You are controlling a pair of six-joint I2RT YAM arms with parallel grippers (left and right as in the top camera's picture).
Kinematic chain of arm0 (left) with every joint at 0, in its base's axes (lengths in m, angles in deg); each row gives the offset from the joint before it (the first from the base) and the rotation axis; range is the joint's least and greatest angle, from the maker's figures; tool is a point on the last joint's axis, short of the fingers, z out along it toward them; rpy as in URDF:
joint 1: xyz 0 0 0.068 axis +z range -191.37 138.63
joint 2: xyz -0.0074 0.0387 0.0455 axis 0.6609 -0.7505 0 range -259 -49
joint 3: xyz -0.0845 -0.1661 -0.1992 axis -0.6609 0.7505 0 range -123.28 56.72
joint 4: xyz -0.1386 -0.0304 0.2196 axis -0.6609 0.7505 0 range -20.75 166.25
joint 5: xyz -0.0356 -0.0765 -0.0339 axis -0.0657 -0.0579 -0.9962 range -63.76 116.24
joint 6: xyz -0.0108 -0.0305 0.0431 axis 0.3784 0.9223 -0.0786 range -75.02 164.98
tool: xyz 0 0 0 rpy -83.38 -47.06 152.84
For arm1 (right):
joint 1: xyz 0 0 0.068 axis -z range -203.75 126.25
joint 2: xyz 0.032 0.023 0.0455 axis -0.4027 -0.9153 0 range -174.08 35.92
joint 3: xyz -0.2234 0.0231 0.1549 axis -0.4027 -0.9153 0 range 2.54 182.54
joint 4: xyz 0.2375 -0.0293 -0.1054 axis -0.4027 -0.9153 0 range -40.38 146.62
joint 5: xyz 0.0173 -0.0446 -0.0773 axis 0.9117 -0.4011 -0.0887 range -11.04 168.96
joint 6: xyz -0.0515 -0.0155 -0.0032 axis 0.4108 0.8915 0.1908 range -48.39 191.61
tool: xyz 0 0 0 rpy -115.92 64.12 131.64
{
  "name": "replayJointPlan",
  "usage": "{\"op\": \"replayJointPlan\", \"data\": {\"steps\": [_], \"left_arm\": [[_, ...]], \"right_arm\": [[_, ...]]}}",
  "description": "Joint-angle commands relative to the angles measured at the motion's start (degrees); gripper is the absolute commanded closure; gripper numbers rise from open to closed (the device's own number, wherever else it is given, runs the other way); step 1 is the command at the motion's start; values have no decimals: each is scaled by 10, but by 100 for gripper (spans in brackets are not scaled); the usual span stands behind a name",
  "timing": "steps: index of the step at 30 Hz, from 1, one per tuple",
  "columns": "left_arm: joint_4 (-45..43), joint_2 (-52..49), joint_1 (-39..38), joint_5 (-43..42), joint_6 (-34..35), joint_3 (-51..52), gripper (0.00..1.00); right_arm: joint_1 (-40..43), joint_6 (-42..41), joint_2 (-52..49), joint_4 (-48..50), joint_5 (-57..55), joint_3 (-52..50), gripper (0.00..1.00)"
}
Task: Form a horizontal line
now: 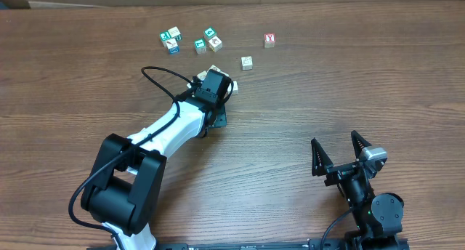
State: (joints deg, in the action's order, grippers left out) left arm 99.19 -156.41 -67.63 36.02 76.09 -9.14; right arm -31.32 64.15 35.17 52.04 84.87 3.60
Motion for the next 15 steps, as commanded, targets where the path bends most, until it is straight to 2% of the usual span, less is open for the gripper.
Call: {"op": "replayJointPlan", "data": {"steps": [1,8,12,15], "left_arm": [[-3,-17,-1,13,-14,6,70],[-6,-20,0,13,-16,6,68],[-6,-20,0,13,-16,6,53],[-6,-20,0,13,-16,6,49]], "right_arm": [[2,-2,3,2,-4,-6,0],[2,-2,3,2,-4,-6,0],[2,-2,3,2,-4,-6,0],[2,-2,3,2,-4,-6,0]]}}
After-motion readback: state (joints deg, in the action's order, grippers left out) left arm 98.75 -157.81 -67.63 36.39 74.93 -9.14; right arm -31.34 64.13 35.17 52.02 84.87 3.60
